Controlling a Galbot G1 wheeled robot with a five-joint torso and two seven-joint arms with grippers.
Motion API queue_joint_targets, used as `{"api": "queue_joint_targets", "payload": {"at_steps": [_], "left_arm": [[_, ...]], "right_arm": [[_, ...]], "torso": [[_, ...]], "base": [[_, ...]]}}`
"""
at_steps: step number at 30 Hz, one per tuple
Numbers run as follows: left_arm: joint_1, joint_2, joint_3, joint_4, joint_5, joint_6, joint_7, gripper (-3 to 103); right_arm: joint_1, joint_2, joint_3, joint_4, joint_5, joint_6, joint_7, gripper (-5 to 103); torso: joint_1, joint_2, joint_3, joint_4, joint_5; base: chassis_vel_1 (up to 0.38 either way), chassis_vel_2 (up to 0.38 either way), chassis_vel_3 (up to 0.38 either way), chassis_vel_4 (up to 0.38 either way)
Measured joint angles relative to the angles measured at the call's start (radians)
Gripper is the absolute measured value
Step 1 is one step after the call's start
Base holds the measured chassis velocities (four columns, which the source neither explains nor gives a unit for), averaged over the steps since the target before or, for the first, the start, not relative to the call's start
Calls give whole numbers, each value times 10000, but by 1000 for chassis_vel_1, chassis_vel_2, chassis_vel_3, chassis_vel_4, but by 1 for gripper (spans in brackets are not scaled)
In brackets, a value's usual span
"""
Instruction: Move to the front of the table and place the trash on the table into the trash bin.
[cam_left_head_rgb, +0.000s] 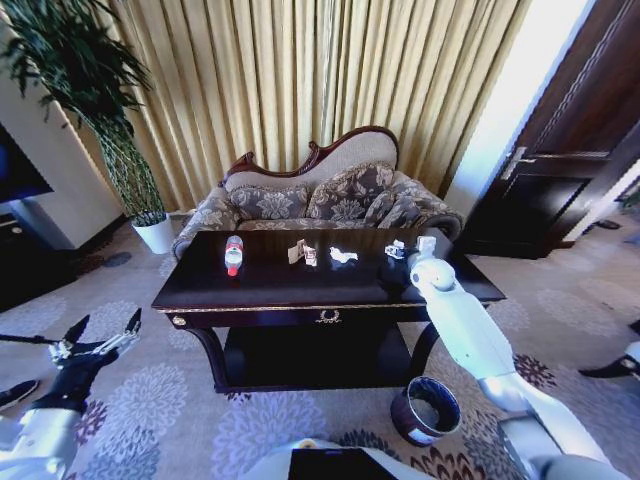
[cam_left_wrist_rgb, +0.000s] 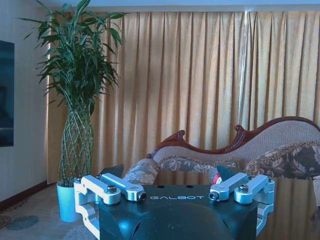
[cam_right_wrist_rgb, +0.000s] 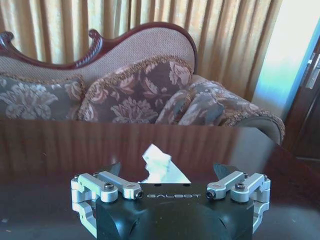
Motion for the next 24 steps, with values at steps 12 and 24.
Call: {"api": "queue_joint_targets", "payload": {"at_steps": [12, 24], "left_arm": [[-61, 104, -196, -70, -307, 65, -4, 100], [-140, 135, -298, -209, -455, 205, -3, 100]], "right_arm": [[-105, 223, 3, -385, -270, 83, 95, 88], [-185, 248, 14, -321, -283, 108, 211, 43]], "torso": [[0, 0, 0, 0, 0], [0, 1, 0, 0, 0]], "base": [[0, 0, 0, 0], [0, 0, 0, 0]]}}
